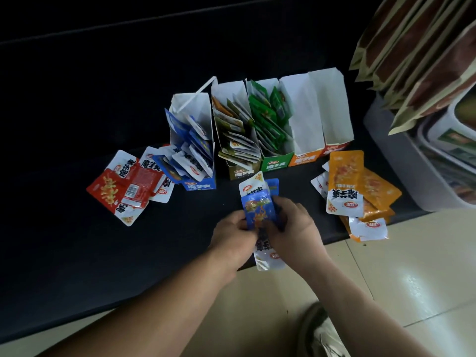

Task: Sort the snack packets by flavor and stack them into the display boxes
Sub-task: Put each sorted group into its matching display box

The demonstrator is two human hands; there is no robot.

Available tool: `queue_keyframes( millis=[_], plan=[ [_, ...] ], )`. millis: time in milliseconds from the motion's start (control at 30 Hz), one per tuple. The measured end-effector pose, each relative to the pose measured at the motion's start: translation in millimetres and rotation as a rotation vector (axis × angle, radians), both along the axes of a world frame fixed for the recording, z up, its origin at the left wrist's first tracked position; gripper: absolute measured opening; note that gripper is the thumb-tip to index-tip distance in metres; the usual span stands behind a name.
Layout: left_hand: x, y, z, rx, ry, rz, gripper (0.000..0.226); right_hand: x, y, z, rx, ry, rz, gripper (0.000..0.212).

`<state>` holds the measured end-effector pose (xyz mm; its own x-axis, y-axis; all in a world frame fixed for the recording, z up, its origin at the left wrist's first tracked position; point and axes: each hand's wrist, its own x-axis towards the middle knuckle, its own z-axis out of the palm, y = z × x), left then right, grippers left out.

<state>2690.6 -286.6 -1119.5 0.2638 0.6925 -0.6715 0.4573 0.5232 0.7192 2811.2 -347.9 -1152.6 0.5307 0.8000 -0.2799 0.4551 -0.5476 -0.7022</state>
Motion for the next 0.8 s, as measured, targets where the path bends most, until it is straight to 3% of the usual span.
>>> queue_keyframes(
  millis=[100,300,500,800],
  plan=[
    [-2.4,0.3,-1.8,0.029,0.007,-0.111,0.041,-3.7,3.7,2.7,0.052,0.081,-0.017,0.051],
    [-7.3,0.4,6.4,0.069,-0.084,-0.101,0.037,-6.4,0.5,15.3,0.137,0.32,-0.166,0.048],
    [-22.2,1.4,29.0,0.15,-0.147,-0.276,0.045,-21.9,-7.2,46.4,0.284,0.273,-0.115,0.07],
    [-60.2,29.4,100.1,0.315,-0.145,-0.279,0.067,-42.8,5.3,97.4,0.44,0.392,-0.023,0.081]
  ],
)
